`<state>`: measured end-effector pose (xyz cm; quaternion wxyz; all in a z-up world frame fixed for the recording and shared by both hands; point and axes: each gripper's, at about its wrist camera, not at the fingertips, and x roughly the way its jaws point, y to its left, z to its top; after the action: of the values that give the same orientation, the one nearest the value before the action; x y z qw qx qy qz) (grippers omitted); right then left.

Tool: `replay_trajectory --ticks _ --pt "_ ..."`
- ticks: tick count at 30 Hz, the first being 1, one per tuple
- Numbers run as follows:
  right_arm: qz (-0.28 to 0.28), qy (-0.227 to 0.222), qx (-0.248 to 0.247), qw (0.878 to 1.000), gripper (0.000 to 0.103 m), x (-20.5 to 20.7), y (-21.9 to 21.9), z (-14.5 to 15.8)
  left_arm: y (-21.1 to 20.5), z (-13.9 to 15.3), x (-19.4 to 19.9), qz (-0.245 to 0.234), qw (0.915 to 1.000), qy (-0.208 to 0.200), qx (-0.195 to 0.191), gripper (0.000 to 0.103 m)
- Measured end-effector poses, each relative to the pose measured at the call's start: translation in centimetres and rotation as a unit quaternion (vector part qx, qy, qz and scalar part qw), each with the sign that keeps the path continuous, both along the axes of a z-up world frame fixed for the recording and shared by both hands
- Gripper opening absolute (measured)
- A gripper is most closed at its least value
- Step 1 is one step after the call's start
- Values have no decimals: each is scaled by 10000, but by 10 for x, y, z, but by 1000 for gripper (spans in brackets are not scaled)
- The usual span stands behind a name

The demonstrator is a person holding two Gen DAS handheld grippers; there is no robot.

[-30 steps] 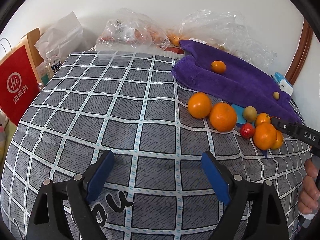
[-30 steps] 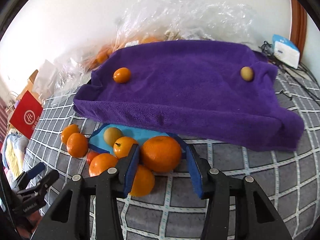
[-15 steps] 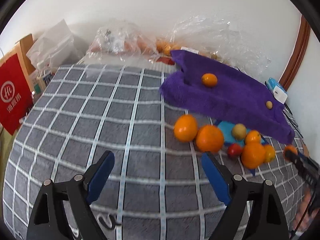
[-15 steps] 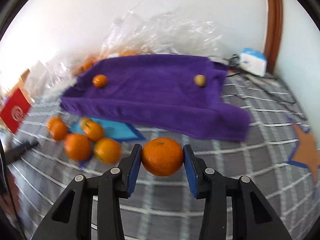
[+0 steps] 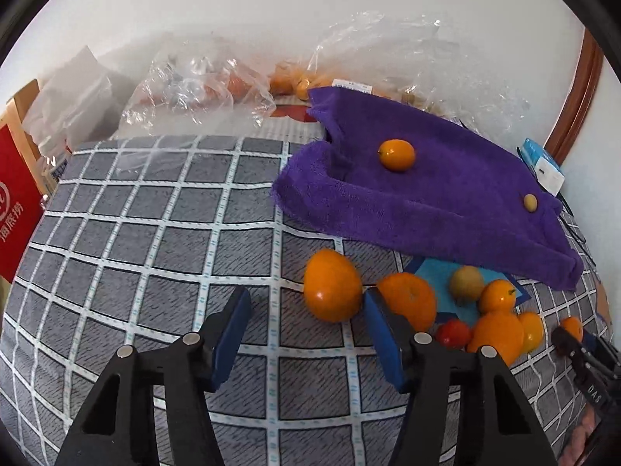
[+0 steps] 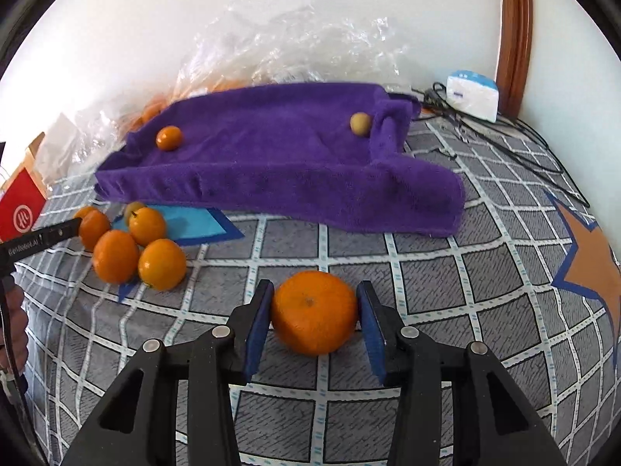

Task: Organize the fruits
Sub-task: 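Grasp an orange kumquat with the left tool while the right tool holds the orange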

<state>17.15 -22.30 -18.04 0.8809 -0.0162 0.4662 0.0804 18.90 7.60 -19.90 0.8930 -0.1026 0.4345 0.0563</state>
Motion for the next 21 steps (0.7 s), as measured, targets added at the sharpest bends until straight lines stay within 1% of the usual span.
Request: replay_trajectory --ticks 1,3,4,5,6,8,10,12,16,18,19,20,21 --pt "-3 22 -24 10000 45 1 0 -1 -2 0 1 -28 10000 -25 -7 51" --pt "1 5 -85 10000 48 0 1 -1 -8 -2 3 -93 9998 -84 133 48" --pt "18 6 -135 9999 48 -1 3 -1 -11 -5 4 -145 9997 -72 197 42" --pt "29 7 -167 9999 49 -1 3 -1 -13 -6 3 -201 9995 -144 199 32" --pt "47 14 -236 9997 52 -1 5 -1 -14 -6 1 -210 9994 -188 183 31" --pt "79 18 -369 9993 56 -2 8 -2 -13 -6 -2 -219 9994 -180 215 31" --pt "89 -3 -446 9990 56 -3 10 -2 -10 -3 -8 -183 9995 -108 253 31" --pt "47 15 -446 9990 60 -2 8 -2 -6 -2 -18 -204 9996 -48 186 31" --pt "8 82 -307 9995 63 1 3 -3 0 -2 -46 -360 9993 -24 96 31" --pt "-2 79 -307 9995 63 1 3 -3 2 -3 -54 -386 9992 -33 20 31" --pt "3 75 -333 9994 64 1 4 -3 4 -3 -55 -366 9993 -47 -39 33" --pt "14 70 -363 9993 64 1 4 -3 6 -4 -55 -313 9994 -47 -108 41" --pt "24 72 -368 9993 65 1 5 -4 8 -4 -53 -206 9996 -75 -181 43"
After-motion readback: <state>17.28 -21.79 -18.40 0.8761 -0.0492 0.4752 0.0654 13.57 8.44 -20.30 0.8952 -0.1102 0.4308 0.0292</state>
